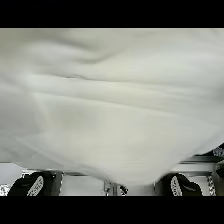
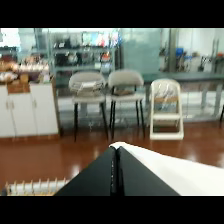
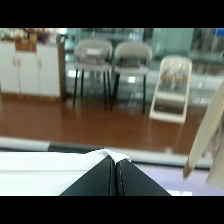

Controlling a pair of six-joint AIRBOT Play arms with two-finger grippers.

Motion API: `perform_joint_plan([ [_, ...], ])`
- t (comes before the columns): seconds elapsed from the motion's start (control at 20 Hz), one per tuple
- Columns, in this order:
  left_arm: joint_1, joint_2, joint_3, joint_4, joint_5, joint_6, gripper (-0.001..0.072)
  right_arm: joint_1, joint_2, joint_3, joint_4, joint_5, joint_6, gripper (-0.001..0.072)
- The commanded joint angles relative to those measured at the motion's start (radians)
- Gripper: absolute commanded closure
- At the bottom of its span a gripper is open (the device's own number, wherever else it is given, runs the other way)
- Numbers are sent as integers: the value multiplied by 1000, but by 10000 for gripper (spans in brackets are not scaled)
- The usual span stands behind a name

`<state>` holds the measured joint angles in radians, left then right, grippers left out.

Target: Fold the shirts.

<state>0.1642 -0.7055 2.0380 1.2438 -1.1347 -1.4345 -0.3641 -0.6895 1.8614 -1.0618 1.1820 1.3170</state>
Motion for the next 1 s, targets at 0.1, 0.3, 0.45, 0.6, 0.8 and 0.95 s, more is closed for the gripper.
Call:
perform_joint_plan([
  [0.1, 0, -60, -170, 43, -242, -29, 680, 0, -244, 0, 22, 309, 18, 659],
  [0.3, 0, -214, -423, 43, -276, -8, 680, 58, -491, -102, 62, 385, 11, 659],
  [0.45, -3, -410, -520, 40, -169, 10, 680, 236, -689, -135, -124, 202, 10, 659],
  [0.6, -4, -631, -519, 33, 6, 12, 680, 338, -903, -135, -150, -35, 23, 659],
  [0.8, -22, -835, -519, -10, 274, 13, 680, 389, -1102, -135, -144, -286, 61, 659],
  [0.95, -46, -942, -519, -22, 498, 12, 679, 392, -1176, -135, -114, -484, 51, 659],
])
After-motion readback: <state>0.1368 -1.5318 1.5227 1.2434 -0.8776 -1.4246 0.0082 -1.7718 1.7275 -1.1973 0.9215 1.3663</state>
